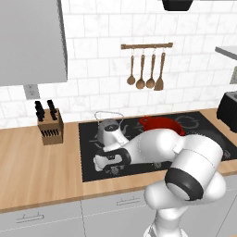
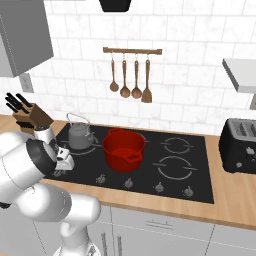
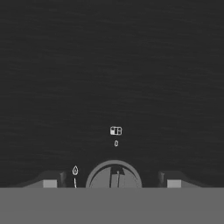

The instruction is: Pick the kettle from the counter and place it on a stove burner. Then turn the burner on.

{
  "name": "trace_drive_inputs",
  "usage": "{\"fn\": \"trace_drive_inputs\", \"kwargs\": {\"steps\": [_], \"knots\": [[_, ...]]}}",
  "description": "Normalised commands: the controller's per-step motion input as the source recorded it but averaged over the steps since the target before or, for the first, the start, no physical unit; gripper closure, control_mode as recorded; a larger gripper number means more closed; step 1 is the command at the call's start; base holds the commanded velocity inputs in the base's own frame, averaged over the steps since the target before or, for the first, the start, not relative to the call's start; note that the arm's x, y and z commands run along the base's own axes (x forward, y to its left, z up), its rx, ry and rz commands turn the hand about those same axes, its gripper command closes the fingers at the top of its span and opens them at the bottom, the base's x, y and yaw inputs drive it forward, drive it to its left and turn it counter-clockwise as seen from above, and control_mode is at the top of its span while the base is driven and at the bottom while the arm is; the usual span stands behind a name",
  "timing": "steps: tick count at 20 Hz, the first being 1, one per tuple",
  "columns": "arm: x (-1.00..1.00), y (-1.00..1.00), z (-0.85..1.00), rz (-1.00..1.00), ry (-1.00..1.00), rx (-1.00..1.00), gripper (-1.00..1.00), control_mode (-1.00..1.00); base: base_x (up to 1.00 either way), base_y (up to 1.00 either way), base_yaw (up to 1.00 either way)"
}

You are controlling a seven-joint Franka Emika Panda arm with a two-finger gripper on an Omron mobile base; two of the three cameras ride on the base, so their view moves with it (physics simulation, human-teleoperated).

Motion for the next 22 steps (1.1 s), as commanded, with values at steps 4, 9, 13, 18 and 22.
{"fn": "trace_drive_inputs", "kwargs": {"steps": [4,9,13,18,22], "knots": [[0.00,0.00,0.00,0.00,0.00,0.00,1.00,-1.00,0.00,0.00,0.00],[0.00,0.00,0.00,0.01,0.00,0.00,1.00,-1.00,0.00,0.00,0.00],[-0.11,0.00,0.00,0.25,-0.05,0.00,1.00,-1.00,0.00,0.00,0.00],[-0.04,0.00,0.04,0.39,-0.08,-0.04,1.00,-1.00,0.00,0.00,0.00],[0.00,0.00,0.12,0.38,-0.07,-0.04,1.00,-1.00,0.00,0.00,0.00]]}}
